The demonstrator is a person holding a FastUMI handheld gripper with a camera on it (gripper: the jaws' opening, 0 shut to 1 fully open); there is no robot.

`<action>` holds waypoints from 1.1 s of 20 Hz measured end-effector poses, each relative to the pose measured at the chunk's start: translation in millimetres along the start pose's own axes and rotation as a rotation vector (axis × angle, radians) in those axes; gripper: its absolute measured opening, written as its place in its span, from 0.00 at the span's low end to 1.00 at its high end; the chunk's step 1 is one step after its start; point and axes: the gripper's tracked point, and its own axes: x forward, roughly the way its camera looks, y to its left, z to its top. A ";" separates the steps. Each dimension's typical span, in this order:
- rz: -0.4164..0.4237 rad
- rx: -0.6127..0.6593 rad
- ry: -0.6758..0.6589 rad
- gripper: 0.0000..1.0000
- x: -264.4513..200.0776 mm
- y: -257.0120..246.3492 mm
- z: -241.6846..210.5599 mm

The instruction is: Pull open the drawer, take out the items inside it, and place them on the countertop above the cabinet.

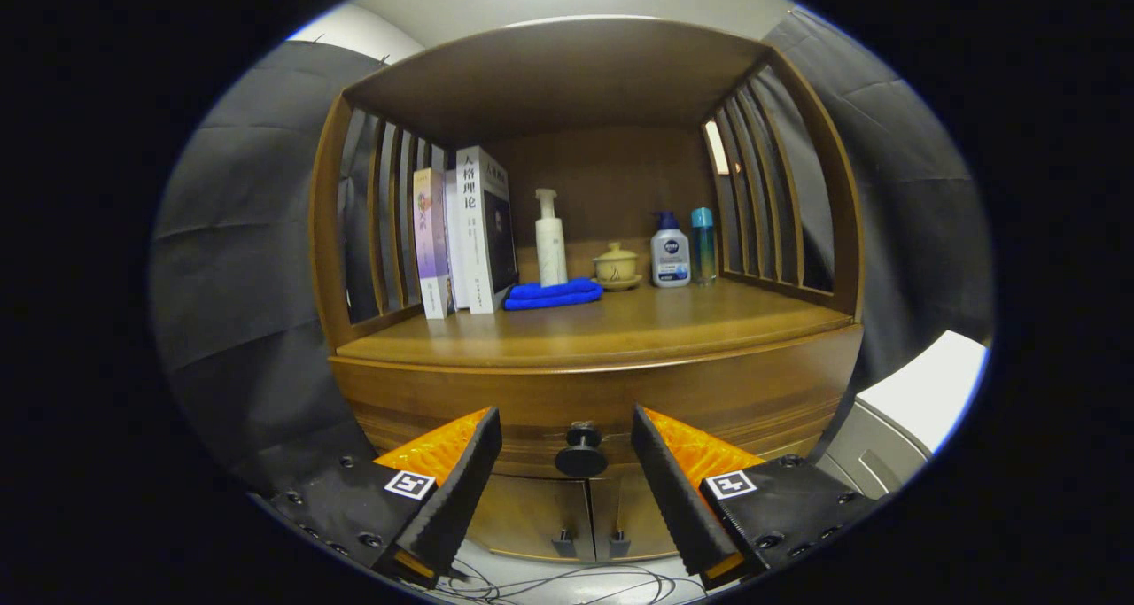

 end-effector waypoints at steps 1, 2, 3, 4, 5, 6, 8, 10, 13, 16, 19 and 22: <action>0.003 -0.002 0.008 0.95 4.6 0.5 -1.9; 0.006 -0.001 0.018 0.95 9.1 0.6 -4.4; 0.011 0.003 0.033 0.95 12.8 3.0 -9.4; 0.015 0.006 0.051 0.95 15.7 4.2 -14.1; 0.013 0.005 0.058 0.95 17.8 3.5 -16.9; 0.006 0.002 0.061 0.96 20.3 2.7 -19.4; 0.003 -0.003 0.073 0.96 24.2 3.0 -26.9; -0.006 -0.004 0.087 0.96 27.8 0.2 -33.3; -0.013 0.016 0.114 0.96 33.5 -1.0 -44.5; -0.015 0.017 0.129 0.96 36.3 -1.0 -51.9; -0.031 0.015 0.132 0.86 39.8 -3.5 -54.7; -0.054 -0.001 0.125 0.71 43.0 -9.8 -49.6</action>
